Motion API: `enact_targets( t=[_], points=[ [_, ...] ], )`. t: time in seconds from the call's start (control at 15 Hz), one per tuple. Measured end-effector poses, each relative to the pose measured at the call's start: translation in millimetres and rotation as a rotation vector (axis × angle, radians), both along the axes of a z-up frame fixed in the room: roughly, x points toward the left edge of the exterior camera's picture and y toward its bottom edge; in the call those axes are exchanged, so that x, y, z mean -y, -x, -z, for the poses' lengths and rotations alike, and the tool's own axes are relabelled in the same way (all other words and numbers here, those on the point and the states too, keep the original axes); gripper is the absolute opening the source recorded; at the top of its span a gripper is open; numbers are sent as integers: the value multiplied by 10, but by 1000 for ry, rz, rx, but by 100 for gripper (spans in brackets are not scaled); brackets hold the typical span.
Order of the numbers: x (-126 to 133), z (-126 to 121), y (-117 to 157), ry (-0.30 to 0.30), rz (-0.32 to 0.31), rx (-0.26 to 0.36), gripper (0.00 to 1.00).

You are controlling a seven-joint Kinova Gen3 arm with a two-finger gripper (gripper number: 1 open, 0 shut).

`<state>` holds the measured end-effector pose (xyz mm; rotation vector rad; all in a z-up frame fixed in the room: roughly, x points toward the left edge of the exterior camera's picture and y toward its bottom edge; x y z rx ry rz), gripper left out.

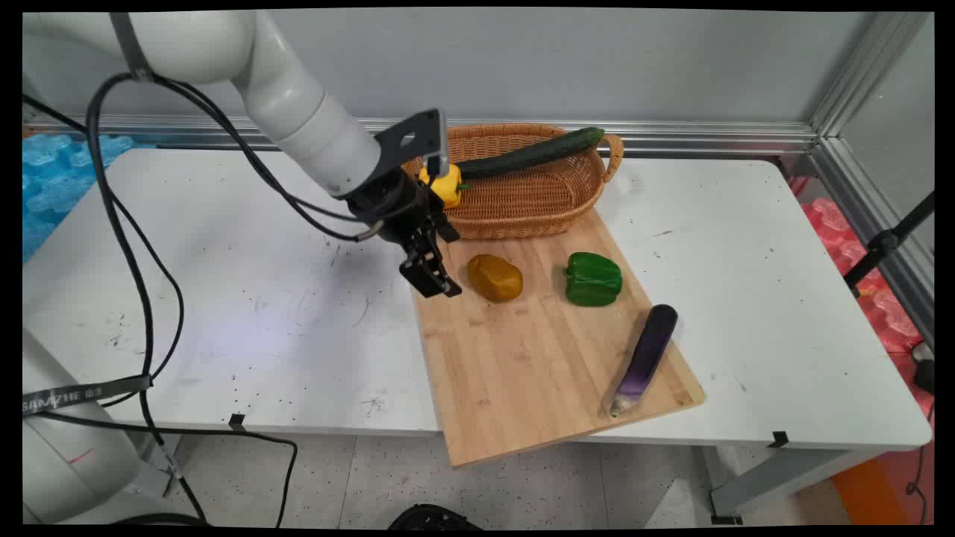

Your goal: Pick up the potato from the cutting board

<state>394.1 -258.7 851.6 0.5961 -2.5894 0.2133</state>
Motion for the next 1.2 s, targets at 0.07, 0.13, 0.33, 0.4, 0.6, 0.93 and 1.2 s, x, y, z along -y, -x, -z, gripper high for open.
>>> enact_targets(
  t=[0.07, 0.13, 0.33, 0.4, 0.6, 0.93, 1.2],
  points=[
    [13, 41, 3, 4, 13, 4, 100],
    [27, 66, 8, 7, 22, 5, 100],
    [160, 149, 51, 28, 69, 3, 100],
    [215, 162, 69, 36, 82, -1, 100],
    [398, 194, 129, 56, 123, -18, 100],
    [548, 268, 166, 52, 184, -29, 100],
    [588, 362, 167, 38, 245, -21, 100]
  ],
)
